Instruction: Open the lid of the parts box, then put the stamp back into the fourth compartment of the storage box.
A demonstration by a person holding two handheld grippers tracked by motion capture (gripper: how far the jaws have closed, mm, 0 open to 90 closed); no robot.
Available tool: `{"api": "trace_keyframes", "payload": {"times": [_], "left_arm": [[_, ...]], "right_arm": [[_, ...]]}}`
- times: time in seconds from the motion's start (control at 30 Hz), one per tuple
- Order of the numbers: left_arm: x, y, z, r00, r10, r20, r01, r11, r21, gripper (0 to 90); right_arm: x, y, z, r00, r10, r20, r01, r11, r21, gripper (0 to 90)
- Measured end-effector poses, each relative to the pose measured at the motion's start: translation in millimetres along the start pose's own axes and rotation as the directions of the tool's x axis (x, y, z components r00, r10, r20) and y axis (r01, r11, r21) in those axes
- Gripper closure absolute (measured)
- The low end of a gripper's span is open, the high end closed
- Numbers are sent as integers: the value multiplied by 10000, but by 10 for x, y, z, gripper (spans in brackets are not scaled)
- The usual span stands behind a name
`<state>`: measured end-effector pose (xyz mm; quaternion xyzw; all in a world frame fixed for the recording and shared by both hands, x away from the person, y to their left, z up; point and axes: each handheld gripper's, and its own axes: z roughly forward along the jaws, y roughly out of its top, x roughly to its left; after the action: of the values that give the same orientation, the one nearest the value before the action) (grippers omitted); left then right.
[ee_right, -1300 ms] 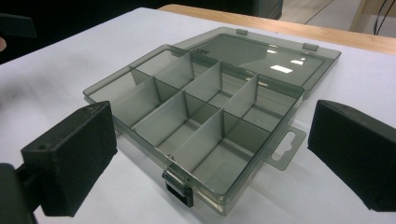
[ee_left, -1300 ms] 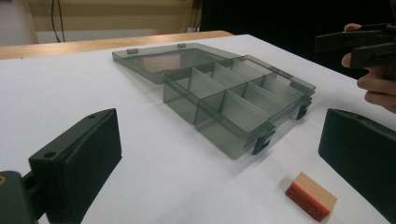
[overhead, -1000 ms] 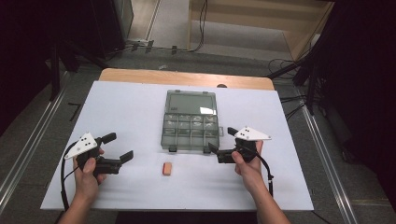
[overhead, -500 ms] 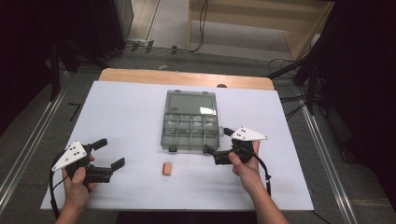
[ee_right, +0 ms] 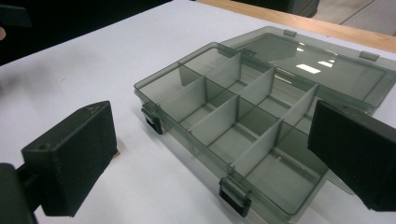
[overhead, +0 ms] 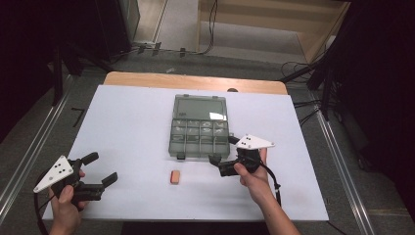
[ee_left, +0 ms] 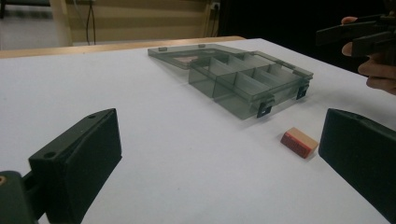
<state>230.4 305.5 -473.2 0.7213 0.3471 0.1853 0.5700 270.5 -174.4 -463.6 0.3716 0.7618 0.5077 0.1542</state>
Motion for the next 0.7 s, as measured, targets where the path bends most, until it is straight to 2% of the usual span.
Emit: {"api": "trace_keyframes", "payload": {"times": [0.17,0.33,0.7], "left_arm": [[24,-13,-13,10000,-38,22,38,10000,-73,0],[19,-23,13,9999,-30,112,30,10000,-72,0],[15,-38,51,9999,53,141,-54,10000,51,0]], "right_arm": [[82,24,39,9998,-104,-194,107,9999,129,1],[195,26,109,9980,-272,-579,295,9988,380,1],[416,2,298,9899,-636,-1266,754,9930,907,1]]}}
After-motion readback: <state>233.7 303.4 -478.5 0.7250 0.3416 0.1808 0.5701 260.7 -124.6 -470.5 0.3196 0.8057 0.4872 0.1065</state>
